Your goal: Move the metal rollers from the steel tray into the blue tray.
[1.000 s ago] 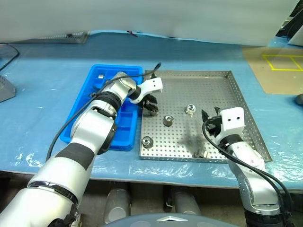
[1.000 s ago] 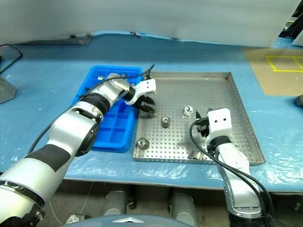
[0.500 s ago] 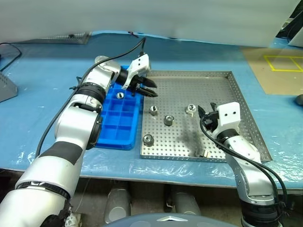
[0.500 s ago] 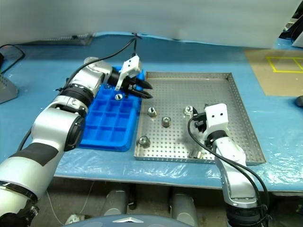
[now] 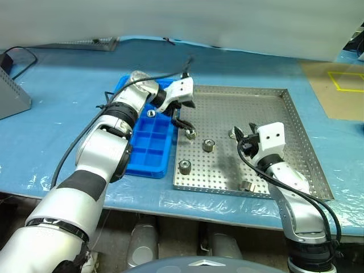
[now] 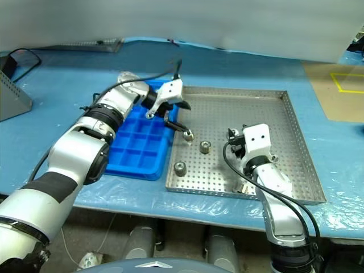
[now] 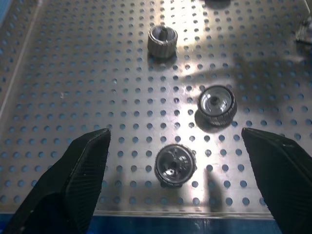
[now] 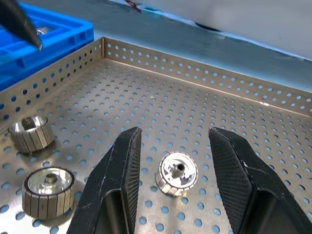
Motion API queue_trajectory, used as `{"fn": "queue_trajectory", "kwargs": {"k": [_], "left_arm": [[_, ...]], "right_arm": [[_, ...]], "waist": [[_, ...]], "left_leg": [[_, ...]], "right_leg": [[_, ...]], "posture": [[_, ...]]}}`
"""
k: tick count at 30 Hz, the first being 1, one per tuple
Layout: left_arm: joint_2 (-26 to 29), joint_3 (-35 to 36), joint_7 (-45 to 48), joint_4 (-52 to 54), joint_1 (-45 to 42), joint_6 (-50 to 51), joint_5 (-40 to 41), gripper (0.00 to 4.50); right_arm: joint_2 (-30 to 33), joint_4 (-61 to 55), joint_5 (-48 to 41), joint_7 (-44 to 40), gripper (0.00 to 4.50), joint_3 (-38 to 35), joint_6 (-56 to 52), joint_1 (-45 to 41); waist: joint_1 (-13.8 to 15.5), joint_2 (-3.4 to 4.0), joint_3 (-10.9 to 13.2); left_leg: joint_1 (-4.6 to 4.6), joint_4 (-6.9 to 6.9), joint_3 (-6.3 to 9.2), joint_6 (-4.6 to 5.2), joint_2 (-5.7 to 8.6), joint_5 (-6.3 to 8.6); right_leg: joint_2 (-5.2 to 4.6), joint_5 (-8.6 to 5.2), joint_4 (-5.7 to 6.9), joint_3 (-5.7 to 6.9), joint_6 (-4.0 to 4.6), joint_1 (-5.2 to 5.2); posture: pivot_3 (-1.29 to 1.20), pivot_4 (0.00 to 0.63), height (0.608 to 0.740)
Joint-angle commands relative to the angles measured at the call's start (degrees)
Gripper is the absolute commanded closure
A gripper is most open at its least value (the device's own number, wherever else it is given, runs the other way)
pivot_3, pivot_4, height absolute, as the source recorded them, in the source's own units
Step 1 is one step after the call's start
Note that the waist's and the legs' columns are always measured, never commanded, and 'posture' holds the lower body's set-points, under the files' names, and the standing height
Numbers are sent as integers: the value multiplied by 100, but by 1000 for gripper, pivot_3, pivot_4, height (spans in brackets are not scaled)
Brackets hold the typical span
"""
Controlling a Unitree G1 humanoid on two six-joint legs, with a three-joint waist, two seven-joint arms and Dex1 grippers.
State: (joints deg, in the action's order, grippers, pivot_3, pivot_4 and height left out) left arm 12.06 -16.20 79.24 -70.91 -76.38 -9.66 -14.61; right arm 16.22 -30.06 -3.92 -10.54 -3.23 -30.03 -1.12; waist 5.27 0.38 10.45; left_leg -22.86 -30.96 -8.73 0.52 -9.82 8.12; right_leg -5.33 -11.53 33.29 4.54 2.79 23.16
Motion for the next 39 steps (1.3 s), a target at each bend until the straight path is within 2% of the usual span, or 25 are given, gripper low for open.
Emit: {"fn": "queue_trajectory", "kwargs": {"k": [1, 11, 22, 26, 30, 35, 38, 39], "left_arm": [[-89, -331, -95, -116, -22, -204, -350, 22], [-706, -360, -1486, -439, -64, 45, -571, 22], [-550, -569, -1932, -639, 19, 355, -987, 22], [-750, -326, -2227, -681, 43, 881, -787, 22], [-796, -439, -2486, -709, 158, 1074, -963, 22], [-712, -616, -2418, -742, 274, 1197, -1138, 22], [-631, -687, -2195, -742, 310, 1132, -1198, 22], [-612, -694, -2170, -737, 318, 1106, -1207, 193]], "right_arm": [[-36, -241, 81, 81, 2240, 8, 147, 31], [-85, -324, 262, 202, 2240, 19, 202, 138], [-155, -366, 351, 291, 2240, 75, 260, 327], [-129, -345, 400, 299, 2240, 44, 297, 391], [-124, -363, 428, 306, 2240, 24, 298, 423], [-147, -373, 471, 338, 2240, 42, 304, 473], [-165, -390, 493, 349, 2240, 69, 300, 493], [-168, -391, 496, 350, 2240, 66, 299, 493]], "waist": [[4, 0, 0], [-21, 0, 0], [-144, 0, -1], [-152, 1, -1], [-150, 1, -2], [-155, 0, -2], [-178, -1, -2], [-196, -1, -2]], "left_leg": [[-1, -1, 0, 0, 0, 0], [-4, -9, 1, 1, 0, 1], [-1, -10, 1, 2, 1, 1], [3, -10, 1, 1, 0, 1], [4, -12, 1, 2, 2, 1], [33, -11, 1, 0, 1, 2], [67, -3, 1, -1, 1, 3], [77, -1, 1, -1, 1, 3]], "right_leg": [[0, 0, 0, 0, 0, 0], [0, 0, 1, 1, 0, -2], [0, 0, 0, 1, -2, -2], [1, 0, 1, 0, -1, -2], [0, 0, 1, 0, -1, -7], [0, -2, -2, 0, -5, -35], [1, -25, -10, -2, -45, -65], [1, -26, -13, -2, -45, -74]], "posture": [[-123, 150, 740], [-163, 150, 740], [-188, 150, 740], [-197, 150, 740], [-204, 150, 740], [-211, 150, 740], [-211, 150, 740], [-211, 150, 740]]}}
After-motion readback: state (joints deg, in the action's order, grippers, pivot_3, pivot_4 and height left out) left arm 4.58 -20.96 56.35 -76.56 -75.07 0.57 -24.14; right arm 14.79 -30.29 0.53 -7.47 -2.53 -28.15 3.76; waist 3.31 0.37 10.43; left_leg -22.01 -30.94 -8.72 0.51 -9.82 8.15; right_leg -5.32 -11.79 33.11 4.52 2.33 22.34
